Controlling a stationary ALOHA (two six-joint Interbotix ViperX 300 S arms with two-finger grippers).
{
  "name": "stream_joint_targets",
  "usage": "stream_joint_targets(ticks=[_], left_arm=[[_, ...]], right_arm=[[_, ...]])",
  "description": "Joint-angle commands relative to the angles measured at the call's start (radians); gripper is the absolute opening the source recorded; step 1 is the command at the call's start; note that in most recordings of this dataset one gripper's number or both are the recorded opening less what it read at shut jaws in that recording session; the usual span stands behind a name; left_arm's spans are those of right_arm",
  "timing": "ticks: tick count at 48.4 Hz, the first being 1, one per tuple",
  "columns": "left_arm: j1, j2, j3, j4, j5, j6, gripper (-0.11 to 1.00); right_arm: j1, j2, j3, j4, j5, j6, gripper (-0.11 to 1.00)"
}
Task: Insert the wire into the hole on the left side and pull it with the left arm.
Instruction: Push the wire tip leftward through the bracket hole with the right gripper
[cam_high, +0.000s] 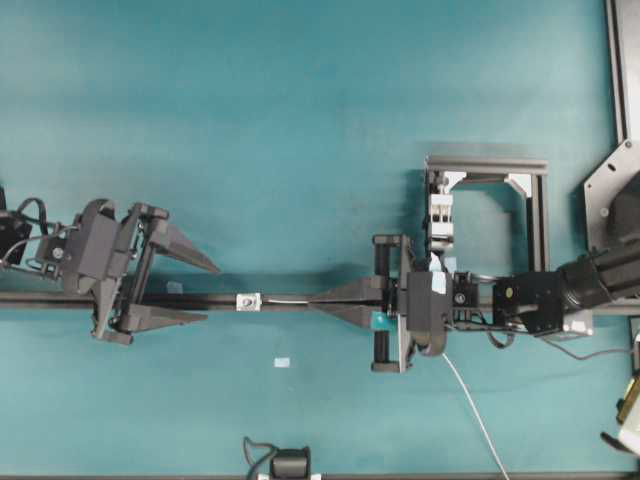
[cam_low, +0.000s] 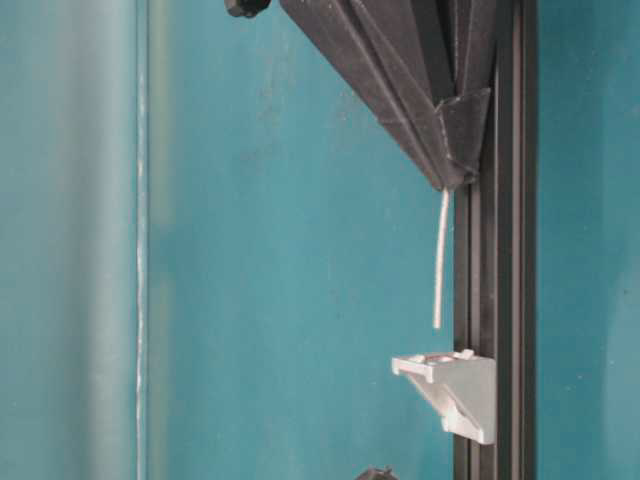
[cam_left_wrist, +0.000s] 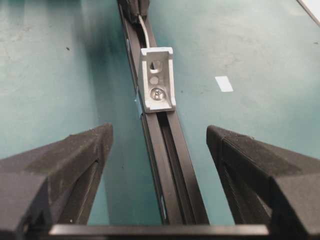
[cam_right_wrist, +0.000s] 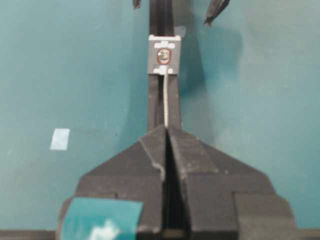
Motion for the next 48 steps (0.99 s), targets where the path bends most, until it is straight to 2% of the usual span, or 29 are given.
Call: stream_joint_targets(ticks=[1,48], left_arm=[[0.003,-0.014,-0.009,0.002,-0.005,0.002,0.87],[0.003,-0.014,-0.009,0.002,-0.003,0.002,0.87]], right_arm=[[-0.006,-0.006,-0.012,0.000,0.009,-0.002,0.02],[-0.031,0.009,-0.066,-0.003,0.043,-0.014,0.02]])
